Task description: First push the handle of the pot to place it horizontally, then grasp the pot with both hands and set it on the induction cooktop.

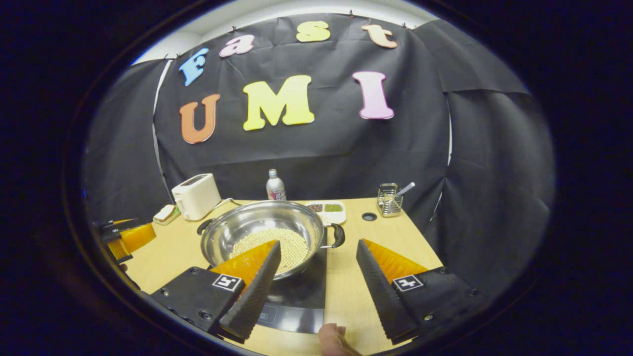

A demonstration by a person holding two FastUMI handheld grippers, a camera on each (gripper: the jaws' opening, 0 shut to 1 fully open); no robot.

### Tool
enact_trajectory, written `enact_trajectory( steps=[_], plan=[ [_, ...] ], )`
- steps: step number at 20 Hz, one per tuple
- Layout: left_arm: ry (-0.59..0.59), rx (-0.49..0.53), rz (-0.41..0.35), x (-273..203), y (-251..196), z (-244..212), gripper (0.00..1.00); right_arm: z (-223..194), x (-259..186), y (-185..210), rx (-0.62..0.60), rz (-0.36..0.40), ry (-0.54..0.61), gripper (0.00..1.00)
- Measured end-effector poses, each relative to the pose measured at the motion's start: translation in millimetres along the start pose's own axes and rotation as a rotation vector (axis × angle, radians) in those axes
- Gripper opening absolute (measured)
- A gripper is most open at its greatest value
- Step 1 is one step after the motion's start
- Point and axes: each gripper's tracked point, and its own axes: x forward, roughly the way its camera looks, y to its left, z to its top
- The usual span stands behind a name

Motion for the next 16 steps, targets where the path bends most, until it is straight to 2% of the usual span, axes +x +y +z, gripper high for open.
enact_trajectory(
  steps=[4, 6, 7, 10, 11, 12, 14, 16],
  plan=[
    [-0.101, 0.002, 0.046, -55.4, 6.6, 23.7, 0.96, 17.9, -60.3, 5.8, 0.026, 0.040, -0.130, 0.95],
    [-0.151, 0.019, 0.068, -82.7, 6.3, 38.1, 0.96, 23.1, -88.0, 0.2, 0.032, 0.027, -0.175, 0.97],
    [-0.179, 0.029, 0.070, -95.1, 4.1, 47.6, 0.96, 26.7, -101.5, -1.0, 0.025, 0.019, -0.192, 0.95],
    [-0.235, 0.035, 0.064, -131.0, -3.6, 72.8, 0.96, 46.5, -147.5, -7.2, 0.002, -0.007, -0.263, 0.97],
    [-0.257, 0.036, 0.072, -142.3, -3.2, 81.2, 0.96, 55.6, -163.5, -7.5, 0.000, -0.010, -0.296, 0.94],
    [-0.278, 0.041, 0.096, -152.4, -2.6, 88.4, 0.95, 64.1, -178.4, -7.3, -0.004, -0.012, -0.328, 0.98],
    [-0.323, 0.061, 0.140, -171.3, -2.7, 102.6, 0.95, 77.3, -201.9, -15.9, -0.010, -0.041, -0.384, 0.95],
    [-0.366, 0.074, 0.133, -188.3, -14.2, 115.1, 0.95, 83.9, -218.2, -23.4, -0.017, -0.071, -0.412, 0.96]
  ],
)
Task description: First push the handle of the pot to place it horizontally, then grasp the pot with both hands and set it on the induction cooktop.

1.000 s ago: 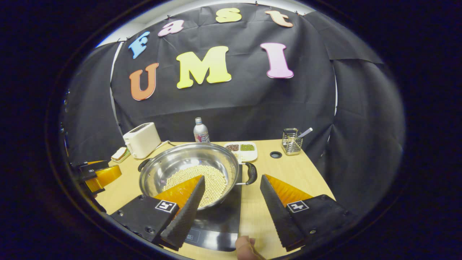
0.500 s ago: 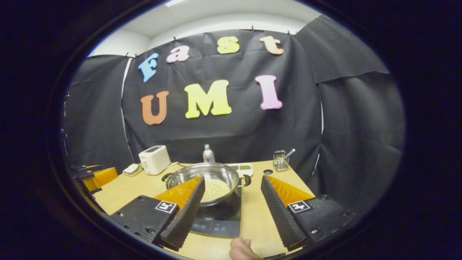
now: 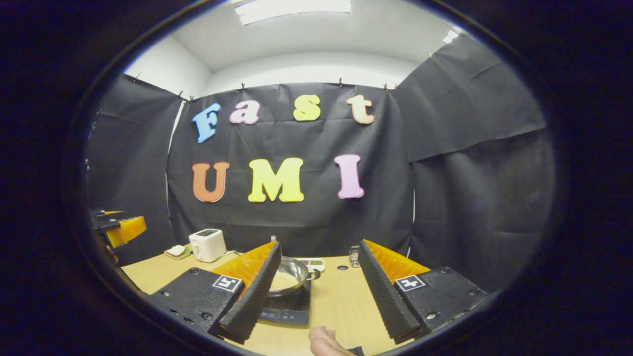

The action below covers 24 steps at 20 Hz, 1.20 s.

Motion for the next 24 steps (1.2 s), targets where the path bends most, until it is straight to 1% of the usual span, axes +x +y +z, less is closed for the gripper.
enact_trajectory(
  steps=[1, 2, 3, 4, 5, 6, 7, 9, 10, 11, 12, 14, 15, 17, 18, 23, 24],
  plan=[
    [0.002, -0.009, -0.003, -7.0, -2.6, 3.8, 0.95, 8.6, -5.6, 0.8, 0.007, 0.007, -0.029, 0.94],
    [0.009, -0.021, -0.007, -13.3, -4.7, 3.8, 0.95, 16.5, -9.9, 3.7, 0.008, 0.020, -0.054, 0.97],
    [0.004, -0.029, -0.013, -20.2, -6.8, 7.7, 0.84, 18.5, -12.8, 3.5, 0.001, 0.021, -0.062, 0.95],
    [-0.008, -0.027, -0.015, -24.4, -7.1, 14.9, 0.95, 13.3, -16.1, -1.8, -0.009, 0.008, -0.055, 0.95],
    [-0.019, -0.021, -0.010, -29.2, -4.7, 18.6, 0.95, 16.0, -21.9, -3.2, -0.016, 0.003, -0.071, 0.98],
    [-0.026, -0.012, -0.008, -34.1, -3.0, 20.6, 0.84, 23.4, -24.9, 1.1, -0.023, 0.004, -0.087, 0.96],
    [-0.029, -0.005, -0.021, -37.8, -5.2, 20.4, 0.95, 24.3, -31.1, 3.5, -0.031, 0.005, -0.092, 0.95],
    [-0.015, 0.010, -0.067, -45.3, -17.5, 14.6, 0.95, 32.3, -38.8, 5.4, -0.038, 0.007, -0.117, 0.95],
    [-0.009, 0.014, -0.086, -48.7, -21.4, 13.5, 0.95, 36.5, -41.3, 2.6, -0.040, -0.006, -0.131, 0.96],
    [-0.012, 0.020, -0.101, -50.5, -24.7, 12.2, 0.85, 36.4, -42.0, -1.7, -0.049, -0.022, -0.137, 0.96],
    [-0.020, 0.031, -0.110, -49.6, -27.3, 13.2, 0.95, 35.0, -44.0, -4.7, -0.055, -0.037, -0.133, 0.96],
    [-0.026, 0.058, -0.108, -50.1, -27.5, 12.8, 0.95, 28.1, -44.2, -5.9, -0.062, -0.046, -0.107, 0.96],
    [-0.027, 0.068, -0.102, -50.2, -26.8, 11.8, 0.95, 26.1, -43.2, -6.2, -0.059, -0.047, -0.096, 0.98],
    [-0.028, 0.078, -0.095, -48.1, -26.5, 11.6, 0.96, 24.3, -42.0, -7.3, -0.054, -0.049, -0.087, 0.96],
    [-0.024, 0.075, -0.091, -46.9, -24.7, 9.4, 0.96, 23.7, -41.4, -7.3, -0.056, -0.049, -0.083, 0.98],
    [-0.009, 0.040, -0.067, -41.3, -14.3, 7.4, 0.96, 27.6, -44.7, -5.3, -0.068, -0.044, -0.096, 0.98],
    [-0.011, 0.033, -0.064, -40.2, -12.8, 8.1, 0.96, 29.1, -45.3, -5.6, -0.071, -0.044, -0.099, 0.96]
  ],
)
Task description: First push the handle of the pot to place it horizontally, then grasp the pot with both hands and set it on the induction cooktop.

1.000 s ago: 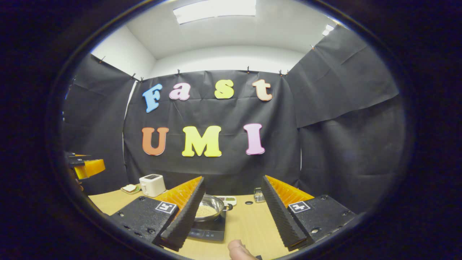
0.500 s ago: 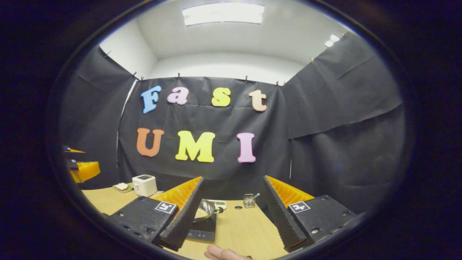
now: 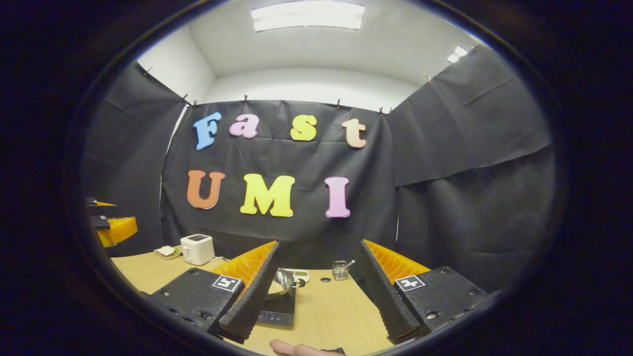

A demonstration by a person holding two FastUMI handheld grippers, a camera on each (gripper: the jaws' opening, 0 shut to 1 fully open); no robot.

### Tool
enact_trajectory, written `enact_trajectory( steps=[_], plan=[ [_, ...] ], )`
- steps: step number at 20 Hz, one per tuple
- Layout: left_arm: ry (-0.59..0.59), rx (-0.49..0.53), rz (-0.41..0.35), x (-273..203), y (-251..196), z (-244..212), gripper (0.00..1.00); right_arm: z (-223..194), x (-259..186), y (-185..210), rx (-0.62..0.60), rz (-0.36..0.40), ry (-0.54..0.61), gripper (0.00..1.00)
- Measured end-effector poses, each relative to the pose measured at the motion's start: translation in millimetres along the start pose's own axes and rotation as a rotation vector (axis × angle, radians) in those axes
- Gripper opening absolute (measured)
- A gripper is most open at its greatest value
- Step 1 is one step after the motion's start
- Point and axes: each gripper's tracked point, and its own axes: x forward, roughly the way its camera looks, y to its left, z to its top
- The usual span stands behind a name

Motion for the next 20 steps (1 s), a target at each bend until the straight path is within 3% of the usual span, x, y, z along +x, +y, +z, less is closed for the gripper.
enact_trajectory(
  steps=[20],
  plan=[
    [-0.055, -0.021, 0.003, 3.6, -1.1, 7.6, 0.96, -7.5, -0.6, -13.3, 0.019, -0.007, 0.011, 0.98]
  ],
)
